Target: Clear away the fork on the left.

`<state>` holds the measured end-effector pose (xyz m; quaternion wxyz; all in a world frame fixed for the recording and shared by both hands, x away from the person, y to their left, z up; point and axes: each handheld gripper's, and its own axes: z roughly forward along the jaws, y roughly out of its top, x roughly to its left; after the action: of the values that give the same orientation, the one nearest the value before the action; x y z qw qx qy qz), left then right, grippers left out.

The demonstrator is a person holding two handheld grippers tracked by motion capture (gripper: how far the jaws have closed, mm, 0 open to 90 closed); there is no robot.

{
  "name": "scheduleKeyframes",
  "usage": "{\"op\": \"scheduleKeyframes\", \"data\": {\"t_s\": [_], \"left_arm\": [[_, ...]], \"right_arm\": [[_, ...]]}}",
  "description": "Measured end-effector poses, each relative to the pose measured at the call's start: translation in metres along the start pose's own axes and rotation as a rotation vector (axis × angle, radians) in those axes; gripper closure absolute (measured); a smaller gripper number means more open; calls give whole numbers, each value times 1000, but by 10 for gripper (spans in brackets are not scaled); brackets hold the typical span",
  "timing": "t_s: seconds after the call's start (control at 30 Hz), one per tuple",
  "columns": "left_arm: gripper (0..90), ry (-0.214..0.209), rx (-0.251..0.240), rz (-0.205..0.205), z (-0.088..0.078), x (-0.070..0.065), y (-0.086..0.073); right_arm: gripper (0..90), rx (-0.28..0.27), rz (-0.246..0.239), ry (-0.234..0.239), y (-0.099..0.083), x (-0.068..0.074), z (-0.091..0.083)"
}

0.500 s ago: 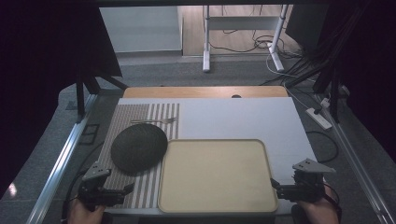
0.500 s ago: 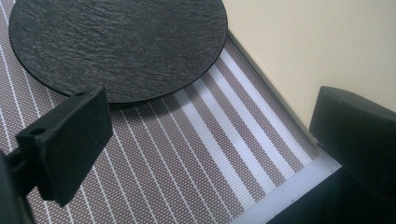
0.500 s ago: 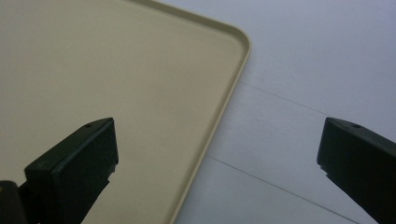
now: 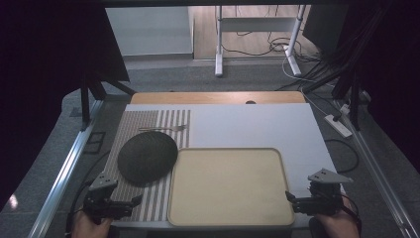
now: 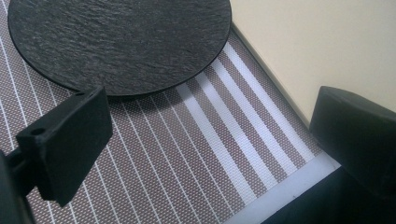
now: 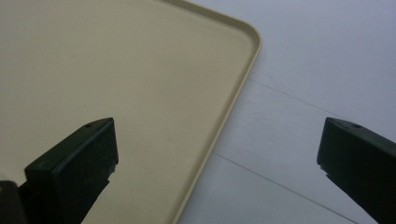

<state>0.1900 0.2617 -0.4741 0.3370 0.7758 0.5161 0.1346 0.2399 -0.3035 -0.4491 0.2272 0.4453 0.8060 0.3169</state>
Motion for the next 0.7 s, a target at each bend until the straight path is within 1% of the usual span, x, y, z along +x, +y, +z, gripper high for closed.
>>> {"op": "scheduleKeyframes", "data": {"t_s": [0.1,0.23,0.37,0.43,0.63,0.7], "left_arm": [[5,-3,8,-1,1,0,1],[5,-8,9,-8,1,1,1],[6,-21,13,-34,2,4,1],[4,-31,15,-40,2,5,1],[7,-51,12,-41,2,9,5],[8,-48,-5,-32,2,11,7]], "right_arm": [[0,-4,15,14,0,-2,0],[0,-3,15,23,0,-2,0],[0,0,8,31,0,-2,0],[0,3,5,33,0,-2,1],[0,12,-5,38,0,-1,1],[0,13,-7,42,0,-1,2]]}}
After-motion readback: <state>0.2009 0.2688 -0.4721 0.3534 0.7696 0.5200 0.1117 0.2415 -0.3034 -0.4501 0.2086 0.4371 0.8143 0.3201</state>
